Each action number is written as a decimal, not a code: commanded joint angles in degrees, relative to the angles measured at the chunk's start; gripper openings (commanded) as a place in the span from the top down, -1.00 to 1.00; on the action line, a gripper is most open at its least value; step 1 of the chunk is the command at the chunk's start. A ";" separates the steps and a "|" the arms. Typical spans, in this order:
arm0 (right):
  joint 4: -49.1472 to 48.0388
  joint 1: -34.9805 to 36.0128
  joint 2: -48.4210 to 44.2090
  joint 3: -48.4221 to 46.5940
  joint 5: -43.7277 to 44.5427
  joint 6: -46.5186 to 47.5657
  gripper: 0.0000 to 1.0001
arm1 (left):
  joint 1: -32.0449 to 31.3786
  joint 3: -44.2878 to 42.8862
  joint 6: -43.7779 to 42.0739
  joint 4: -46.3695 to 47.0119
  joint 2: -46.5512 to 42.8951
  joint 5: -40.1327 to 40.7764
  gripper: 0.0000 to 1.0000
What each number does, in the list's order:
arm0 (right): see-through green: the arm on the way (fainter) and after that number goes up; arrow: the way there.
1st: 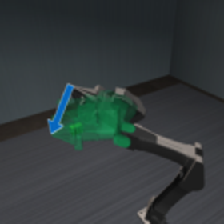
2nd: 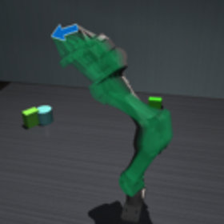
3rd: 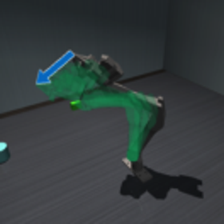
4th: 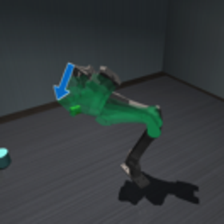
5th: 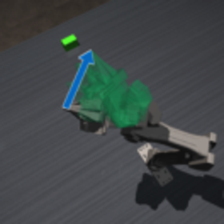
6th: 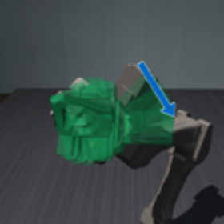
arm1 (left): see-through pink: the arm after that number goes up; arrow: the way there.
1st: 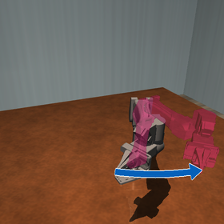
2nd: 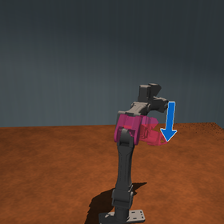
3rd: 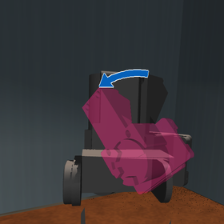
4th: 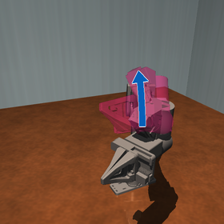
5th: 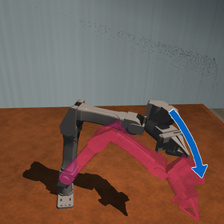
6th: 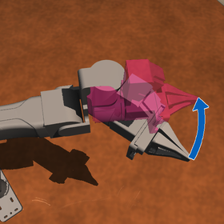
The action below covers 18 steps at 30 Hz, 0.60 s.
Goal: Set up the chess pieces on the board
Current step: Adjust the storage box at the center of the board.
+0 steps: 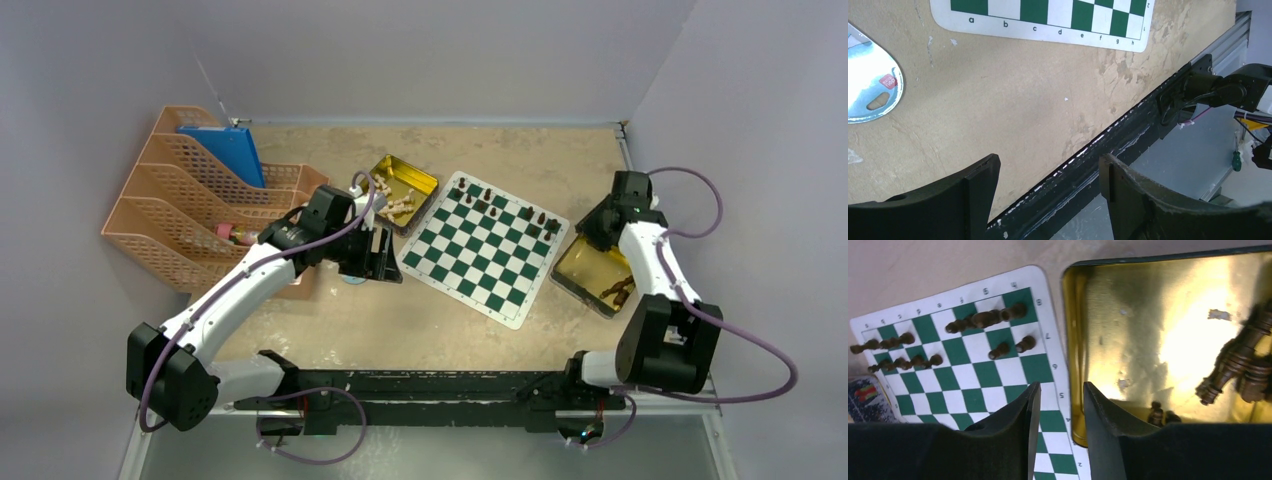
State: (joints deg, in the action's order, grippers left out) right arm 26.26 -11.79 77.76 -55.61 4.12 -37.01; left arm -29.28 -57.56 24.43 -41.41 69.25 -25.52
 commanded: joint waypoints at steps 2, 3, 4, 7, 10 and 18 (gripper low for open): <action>1.92 4.49 2.74 -4.62 0.92 -1.54 0.15 | 0.27 -2.93 -0.17 1.93 -0.45 -2.19 -0.43; 2.08 4.64 3.01 -4.67 1.26 -1.54 0.11 | 0.27 -3.12 -0.17 1.86 -0.35 -2.25 -0.43; 2.20 4.79 3.23 -4.56 1.86 -1.49 0.08 | 0.27 -3.31 -0.23 1.79 -0.35 -2.33 -0.43; 2.31 5.02 3.78 -3.35 3.41 -1.22 0.04 | 0.32 -3.52 -0.41 1.73 -0.47 -2.10 -0.43; 1.99 5.18 3.57 -1.27 4.07 -1.05 0.08 | 0.33 -3.40 -0.60 1.58 -0.35 -1.96 -0.43; 0.43 5.96 3.91 1.60 4.22 1.40 0.15 | 0.27 -3.17 -0.69 1.93 -0.22 -1.98 -0.43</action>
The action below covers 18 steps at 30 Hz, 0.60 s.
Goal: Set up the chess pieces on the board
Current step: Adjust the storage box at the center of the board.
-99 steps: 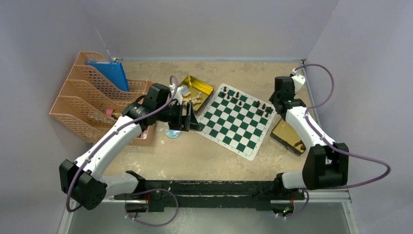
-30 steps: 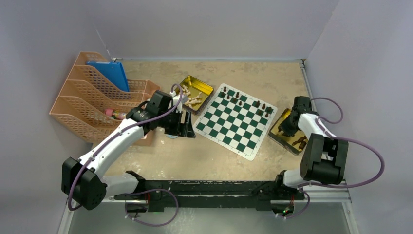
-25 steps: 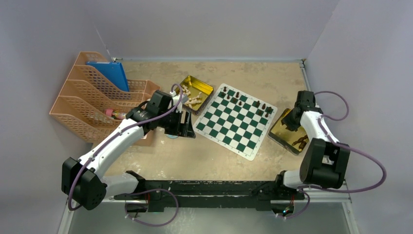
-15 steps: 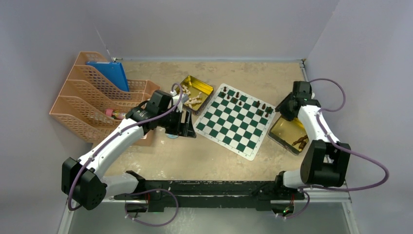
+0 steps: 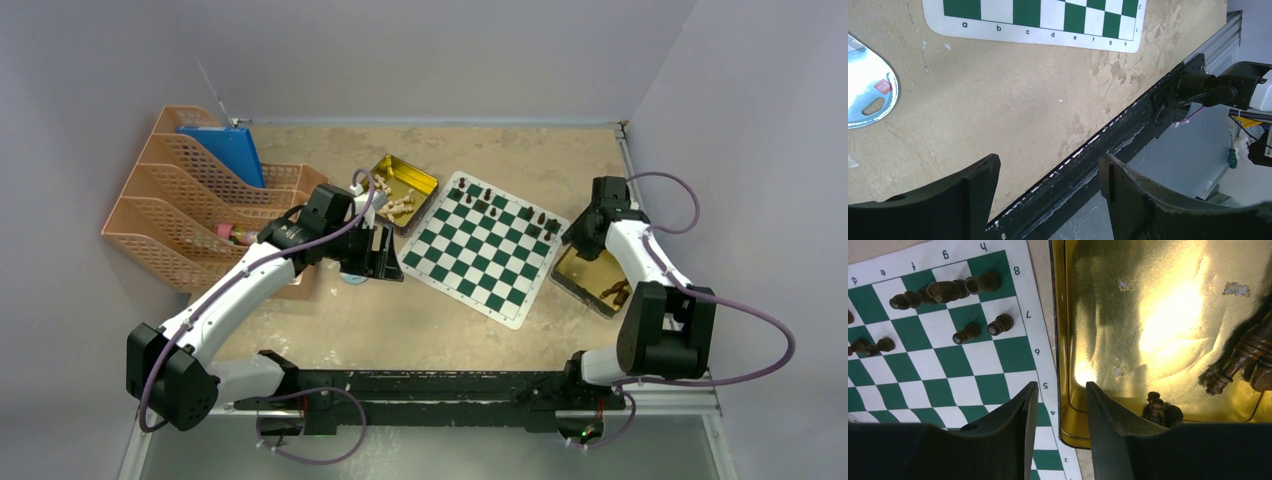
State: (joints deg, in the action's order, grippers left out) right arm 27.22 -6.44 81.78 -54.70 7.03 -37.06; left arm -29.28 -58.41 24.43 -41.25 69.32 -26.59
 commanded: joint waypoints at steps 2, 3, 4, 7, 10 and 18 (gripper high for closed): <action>-1.43 0.97 -0.05 1.47 0.55 2.05 0.18 | 0.32 -2.40 -0.69 1.79 -0.17 -1.01 -0.43; -1.81 1.23 -0.04 1.82 0.17 2.46 0.21 | 0.29 -2.47 -0.69 1.79 -0.15 -1.01 -0.43; -2.24 1.34 0.03 2.22 0.03 2.73 0.22 | 0.28 -2.42 -0.69 1.79 -0.27 -1.01 -0.43; -2.89 1.43 0.73 2.88 0.29 3.02 0.25 | 0.30 -2.30 -0.66 1.79 -0.32 -1.01 -0.43; -2.48 1.45 2.04 0.84 1.04 2.32 0.29 | 0.28 -2.15 -0.69 1.64 -0.36 -1.01 -0.43; 7.32 1.45 0.78 -9.56 12.60 8.40 0.22 | 0.27 -3.61 -2.41 0.74 -0.89 -2.15 -0.43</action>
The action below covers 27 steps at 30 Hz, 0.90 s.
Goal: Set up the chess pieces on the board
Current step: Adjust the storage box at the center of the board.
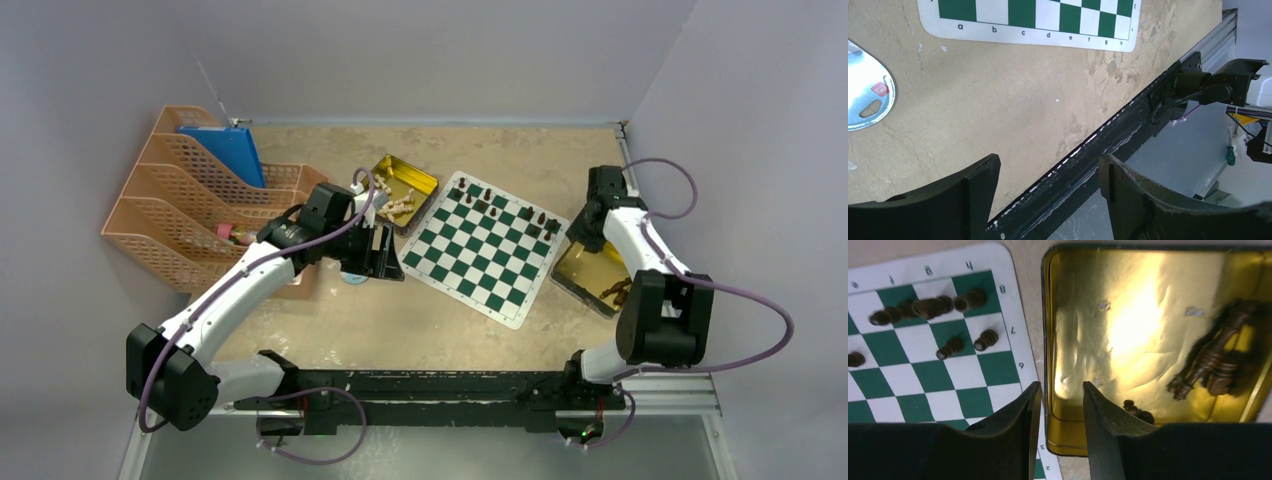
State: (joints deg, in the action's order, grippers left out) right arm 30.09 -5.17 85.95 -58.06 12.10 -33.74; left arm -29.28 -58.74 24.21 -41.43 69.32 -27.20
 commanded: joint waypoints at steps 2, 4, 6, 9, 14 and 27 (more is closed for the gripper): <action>4.05 0.17 -4.80 -8.37 9.34 8.77 0.21 | 0.27 -3.24 -2.32 1.06 -1.17 -1.52 -0.43; 1.83 0.20 -5.85 -9.69 9.27 14.89 0.21 | 0.28 -2.89 -2.24 1.57 -1.29 -1.54 -0.43; -0.41 0.16 -5.89 -9.97 6.49 22.66 0.19 | 0.29 -2.95 -2.23 1.70 -1.21 -1.50 -0.43; -1.91 0.16 -5.01 -9.87 5.02 36.10 0.18 | 0.29 -3.38 -2.53 1.33 -1.42 -1.37 -0.43; -0.35 0.08 -1.15 -13.54 11.50 60.60 0.18 | 0.28 -4.89 -2.84 -0.93 -0.74 -0.78 -0.42; 1.26 -1.03 10.84 -17.84 -0.80 71.93 0.33 | 0.10 -6.97 -4.36 0.82 6.12 -5.37 -0.38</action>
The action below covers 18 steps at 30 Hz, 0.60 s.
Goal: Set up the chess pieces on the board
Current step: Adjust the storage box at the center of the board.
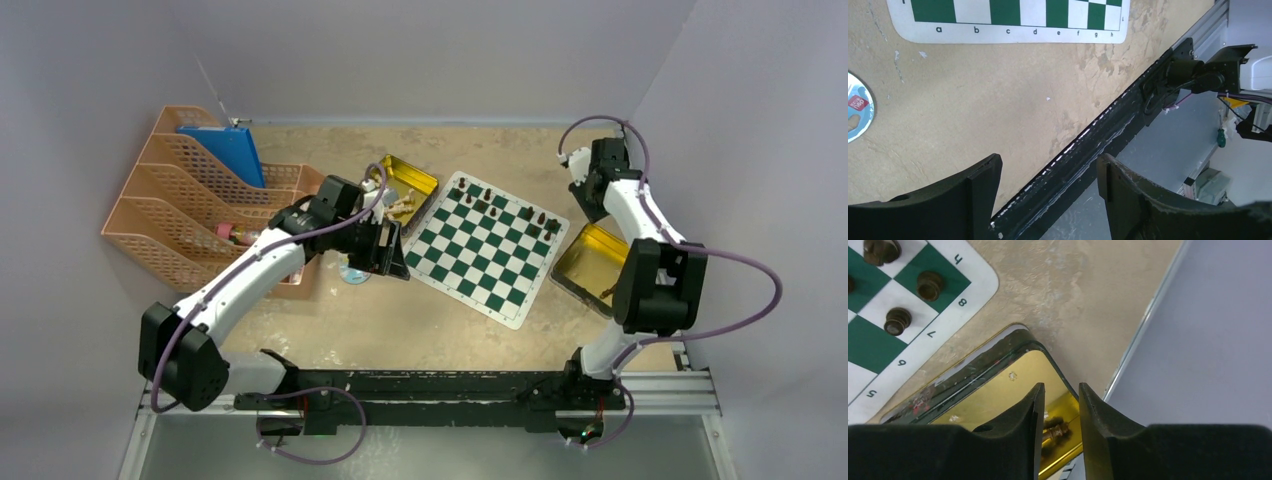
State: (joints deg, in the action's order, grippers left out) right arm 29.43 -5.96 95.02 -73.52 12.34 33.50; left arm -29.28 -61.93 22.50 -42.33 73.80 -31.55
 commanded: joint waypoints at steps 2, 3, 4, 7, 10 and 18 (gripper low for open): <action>2.29 -0.62 2.83 -2.66 0.12 4.61 0.36 | 0.10 -4.78 -3.05 0.58 2.66 0.41 -0.38; 2.45 -1.16 3.14 -2.85 -1.00 4.83 0.36 | 0.14 -5.30 -3.15 0.13 3.22 0.96 -0.38; 1.94 -1.79 3.35 -2.94 -2.31 5.10 0.36 | 0.13 -5.70 -3.16 -0.10 3.73 1.33 -0.37; 1.26 -2.51 4.64 -3.33 -3.65 5.79 0.36 | 0.12 -6.20 -3.26 -0.04 4.79 1.44 -0.37; 1.50 -2.72 7.10 -4.59 -3.52 6.06 0.36 | 0.10 -6.62 -3.25 0.11 5.59 1.64 -0.37; 3.52 -2.78 11.32 -7.72 -6.24 5.88 0.39 | 0.11 -6.35 -3.72 1.00 7.14 1.27 -0.37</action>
State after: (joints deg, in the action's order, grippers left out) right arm 30.63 -8.75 106.54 -79.48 8.36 38.57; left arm -29.28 -66.19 20.32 -42.87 80.51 -29.98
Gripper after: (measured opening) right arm 0.311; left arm 0.687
